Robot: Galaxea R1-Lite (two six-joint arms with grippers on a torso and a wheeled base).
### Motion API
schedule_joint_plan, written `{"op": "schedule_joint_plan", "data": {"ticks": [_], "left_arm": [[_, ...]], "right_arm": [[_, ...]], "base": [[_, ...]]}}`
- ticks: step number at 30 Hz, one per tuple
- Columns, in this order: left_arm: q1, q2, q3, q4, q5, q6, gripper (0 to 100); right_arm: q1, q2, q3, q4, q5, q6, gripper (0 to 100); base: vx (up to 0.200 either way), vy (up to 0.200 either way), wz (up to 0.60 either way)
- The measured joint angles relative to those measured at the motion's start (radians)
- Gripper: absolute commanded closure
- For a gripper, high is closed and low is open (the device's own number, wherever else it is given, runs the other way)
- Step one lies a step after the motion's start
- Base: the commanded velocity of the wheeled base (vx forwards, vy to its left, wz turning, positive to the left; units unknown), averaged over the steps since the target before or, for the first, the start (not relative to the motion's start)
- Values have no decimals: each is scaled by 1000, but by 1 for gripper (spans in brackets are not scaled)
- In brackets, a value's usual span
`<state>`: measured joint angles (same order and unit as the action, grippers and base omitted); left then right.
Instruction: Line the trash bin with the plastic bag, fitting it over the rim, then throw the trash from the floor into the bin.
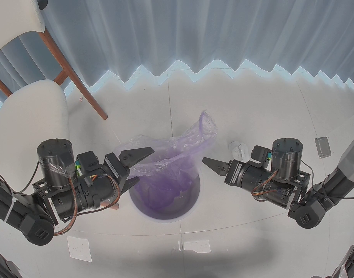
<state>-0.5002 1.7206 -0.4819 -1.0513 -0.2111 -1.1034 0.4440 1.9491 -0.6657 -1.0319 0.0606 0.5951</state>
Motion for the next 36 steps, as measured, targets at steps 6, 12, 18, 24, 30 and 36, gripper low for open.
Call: {"op": "schedule_joint_plan", "data": {"ticks": [6,12,18,24,30,36], "left_arm": [[61,2,33,-1,-89,-41,0],[93,60,34,-22,-92,-43,0],[107,105,18,-26,-90,-45,0],[110,155,-1,-66,-75,-46,0],[108,189,4,-101,-71,-42,100],[103,212,10,-104,-71,-34,100]], "right_arm": [[0,11,-2,-2,-1,-1,0],[0,30,-2,-21,-2,-4,0],[1,40,0,-23,-3,-5,0],[8,49,1,-25,-4,-9,0],[18,55,3,-27,-14,-11,0],[61,63,0,-82,-37,15,0]], "base": [[0,0,0],[0,0,0],[0,0,0],[0,0,0],[0,0,0],[0,0,0]]}}
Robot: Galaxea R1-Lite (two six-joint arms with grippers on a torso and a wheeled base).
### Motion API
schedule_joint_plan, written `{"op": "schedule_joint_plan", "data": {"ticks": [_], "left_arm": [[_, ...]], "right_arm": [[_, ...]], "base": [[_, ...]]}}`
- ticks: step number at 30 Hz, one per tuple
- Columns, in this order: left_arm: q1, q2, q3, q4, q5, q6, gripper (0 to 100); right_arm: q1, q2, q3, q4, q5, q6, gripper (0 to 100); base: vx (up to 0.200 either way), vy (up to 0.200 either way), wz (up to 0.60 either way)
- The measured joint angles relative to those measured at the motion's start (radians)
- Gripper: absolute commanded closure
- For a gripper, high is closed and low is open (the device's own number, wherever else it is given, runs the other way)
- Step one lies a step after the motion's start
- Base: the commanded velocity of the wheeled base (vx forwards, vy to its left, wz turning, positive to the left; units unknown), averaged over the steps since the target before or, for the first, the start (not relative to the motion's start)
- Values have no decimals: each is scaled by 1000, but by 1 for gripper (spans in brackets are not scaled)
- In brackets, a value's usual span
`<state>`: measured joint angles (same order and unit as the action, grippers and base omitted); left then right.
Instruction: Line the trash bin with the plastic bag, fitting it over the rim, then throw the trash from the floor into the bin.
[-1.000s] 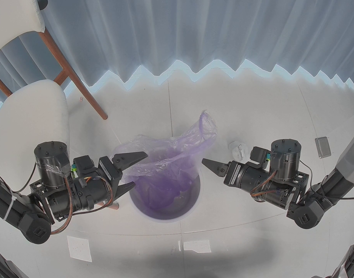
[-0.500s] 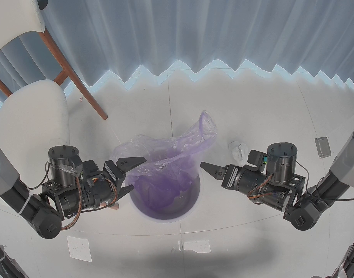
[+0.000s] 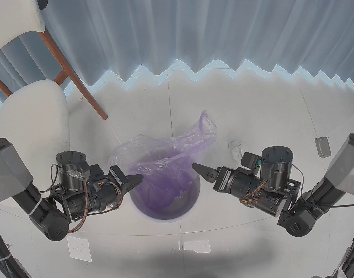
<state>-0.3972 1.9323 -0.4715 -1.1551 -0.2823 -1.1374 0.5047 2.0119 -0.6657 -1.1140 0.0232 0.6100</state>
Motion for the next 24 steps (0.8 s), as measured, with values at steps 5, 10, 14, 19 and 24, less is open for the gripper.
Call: {"op": "schedule_joint_plan", "data": {"ticks": [5,10,14,19,24], "left_arm": [[-1,5,4,-11,1,3,100],[4,4,12,-52,1,3,100],[10,-14,35,-117,-4,3,100],[12,-45,69,-182,-9,1,100],[23,-56,57,-184,-7,-11,0]], "right_arm": [[36,24,-9,-28,-8,86,0],[64,59,-26,-32,-10,129,0],[67,75,-35,-34,-10,132,0],[63,83,-38,-39,-10,132,0],[62,86,-38,-40,-10,131,0]], "base": [[0,0,0],[0,0,0],[0,0,0],[0,0,0],[0,0,0]]}}
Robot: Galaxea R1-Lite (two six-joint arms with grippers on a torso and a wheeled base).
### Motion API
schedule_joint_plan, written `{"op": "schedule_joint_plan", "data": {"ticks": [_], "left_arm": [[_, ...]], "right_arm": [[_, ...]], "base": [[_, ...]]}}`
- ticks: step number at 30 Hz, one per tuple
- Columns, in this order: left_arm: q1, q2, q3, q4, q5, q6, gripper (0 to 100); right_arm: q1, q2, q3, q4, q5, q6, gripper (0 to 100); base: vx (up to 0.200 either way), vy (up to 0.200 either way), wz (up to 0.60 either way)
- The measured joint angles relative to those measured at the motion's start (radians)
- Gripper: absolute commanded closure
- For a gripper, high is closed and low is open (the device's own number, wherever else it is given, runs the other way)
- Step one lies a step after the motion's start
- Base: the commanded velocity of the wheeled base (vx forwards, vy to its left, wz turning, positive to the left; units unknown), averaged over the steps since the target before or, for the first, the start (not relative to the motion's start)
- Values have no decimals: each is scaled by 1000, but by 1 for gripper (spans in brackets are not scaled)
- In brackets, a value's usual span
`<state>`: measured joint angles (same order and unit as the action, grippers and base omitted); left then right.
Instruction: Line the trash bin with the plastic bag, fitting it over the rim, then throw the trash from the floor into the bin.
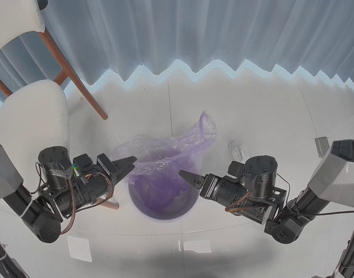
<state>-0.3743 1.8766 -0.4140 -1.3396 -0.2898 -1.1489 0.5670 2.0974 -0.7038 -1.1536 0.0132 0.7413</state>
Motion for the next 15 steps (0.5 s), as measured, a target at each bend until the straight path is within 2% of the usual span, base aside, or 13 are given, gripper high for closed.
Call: {"op": "schedule_joint_plan", "data": {"ticks": [7,15], "left_arm": [[32,5,-41,15,-6,-75,0],[14,40,-45,39,-6,-87,0]], "right_arm": [[-1,1,-2,0,0,0,0],[-8,3,-3,0,-1,-6,0]], "base": [[0,0,0],[0,0,0]]}}
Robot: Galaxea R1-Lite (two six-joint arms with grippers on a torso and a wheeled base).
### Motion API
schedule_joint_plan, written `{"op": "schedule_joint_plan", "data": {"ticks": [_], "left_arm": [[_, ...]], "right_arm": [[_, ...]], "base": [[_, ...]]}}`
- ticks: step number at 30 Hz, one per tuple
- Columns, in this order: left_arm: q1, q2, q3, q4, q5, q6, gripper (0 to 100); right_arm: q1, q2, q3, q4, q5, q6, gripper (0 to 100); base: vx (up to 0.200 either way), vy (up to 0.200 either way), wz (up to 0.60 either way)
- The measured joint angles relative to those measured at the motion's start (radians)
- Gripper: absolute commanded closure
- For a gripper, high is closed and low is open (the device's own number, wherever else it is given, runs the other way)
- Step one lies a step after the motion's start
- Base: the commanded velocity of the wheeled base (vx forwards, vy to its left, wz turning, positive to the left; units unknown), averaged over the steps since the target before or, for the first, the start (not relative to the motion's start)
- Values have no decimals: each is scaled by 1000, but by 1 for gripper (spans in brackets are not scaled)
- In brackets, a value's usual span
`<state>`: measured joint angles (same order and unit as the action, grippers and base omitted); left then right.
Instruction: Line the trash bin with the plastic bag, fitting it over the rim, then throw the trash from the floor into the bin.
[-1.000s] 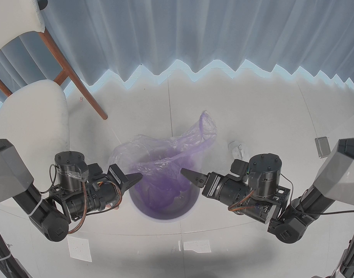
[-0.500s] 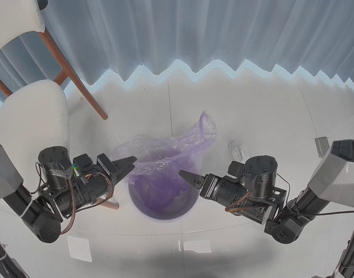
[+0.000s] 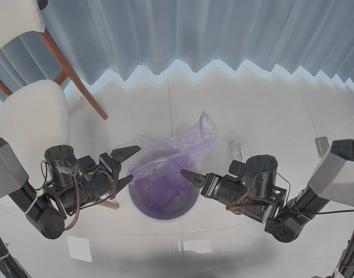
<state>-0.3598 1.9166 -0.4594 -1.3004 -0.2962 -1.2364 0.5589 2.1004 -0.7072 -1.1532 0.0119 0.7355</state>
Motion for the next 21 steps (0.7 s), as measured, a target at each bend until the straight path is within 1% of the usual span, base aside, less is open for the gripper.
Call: {"op": "schedule_joint_plan", "data": {"ticks": [6,12,15,21], "left_arm": [[-5,-2,6,-4,-1,0,0],[-22,-67,21,1,-3,0,0],[-41,-101,32,32,-3,0,0],[-55,-124,44,46,-5,-3,0]], "right_arm": [[-4,0,-1,0,-1,-2,0],[-4,3,0,-3,-2,-4,0],[-4,5,1,-17,-3,-5,0],[-6,13,0,-48,-3,-6,0]], "base": [[0,0,0],[0,0,0],[0,0,0],[0,0,0]]}}
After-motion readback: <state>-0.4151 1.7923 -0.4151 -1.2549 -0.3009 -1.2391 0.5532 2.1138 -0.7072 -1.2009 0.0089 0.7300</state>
